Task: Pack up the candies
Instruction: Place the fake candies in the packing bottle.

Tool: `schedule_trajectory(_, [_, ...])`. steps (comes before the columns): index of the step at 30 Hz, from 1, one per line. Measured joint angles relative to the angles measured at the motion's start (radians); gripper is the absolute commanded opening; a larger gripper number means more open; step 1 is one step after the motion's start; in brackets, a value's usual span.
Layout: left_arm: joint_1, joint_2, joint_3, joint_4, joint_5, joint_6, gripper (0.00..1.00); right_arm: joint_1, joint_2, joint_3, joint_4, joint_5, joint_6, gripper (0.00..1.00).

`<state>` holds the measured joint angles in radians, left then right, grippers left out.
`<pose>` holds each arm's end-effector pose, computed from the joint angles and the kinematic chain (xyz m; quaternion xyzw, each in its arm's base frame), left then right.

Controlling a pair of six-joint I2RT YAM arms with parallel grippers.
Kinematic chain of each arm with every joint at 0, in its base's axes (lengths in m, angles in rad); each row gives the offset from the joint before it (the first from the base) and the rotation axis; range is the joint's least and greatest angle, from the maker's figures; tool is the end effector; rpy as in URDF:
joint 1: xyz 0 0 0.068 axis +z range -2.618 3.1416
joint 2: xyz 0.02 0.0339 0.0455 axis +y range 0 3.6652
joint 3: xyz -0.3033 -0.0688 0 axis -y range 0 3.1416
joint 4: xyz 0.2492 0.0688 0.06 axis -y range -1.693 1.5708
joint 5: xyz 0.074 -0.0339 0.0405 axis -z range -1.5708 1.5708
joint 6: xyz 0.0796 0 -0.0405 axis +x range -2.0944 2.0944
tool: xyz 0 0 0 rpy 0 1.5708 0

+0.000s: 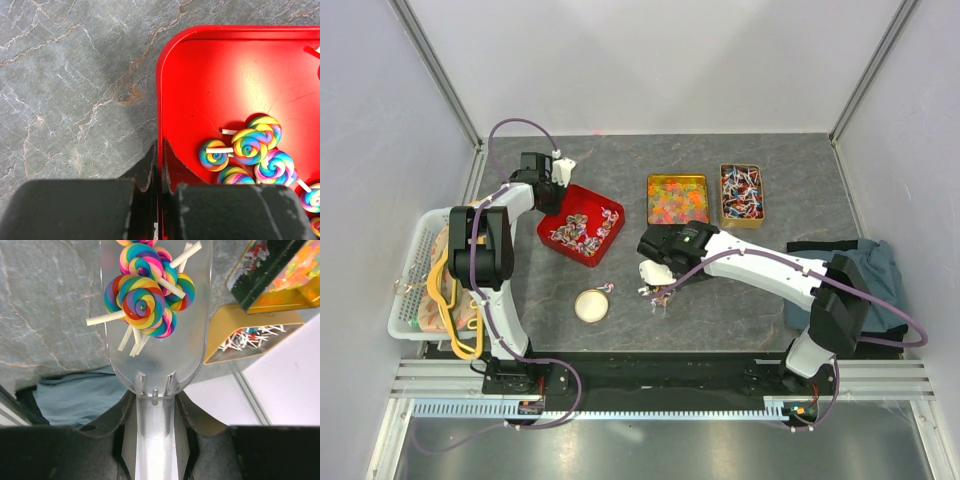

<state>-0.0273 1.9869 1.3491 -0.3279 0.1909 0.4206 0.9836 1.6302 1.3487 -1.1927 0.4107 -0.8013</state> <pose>0.4645 -0.0278 0.1656 0.2387 0.9202 -0.0313 0.3087 0.1972 0.2390 0.2584 -0.7552 0.6213 -0.1985 0.0656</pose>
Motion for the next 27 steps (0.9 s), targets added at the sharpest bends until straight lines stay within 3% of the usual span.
schedule_trajectory(27, [0.000,-0.004,-0.029,0.025,0.027,0.000,0.02,0.169,0.133,0.095,-0.121,0.284,0.006,0.00])
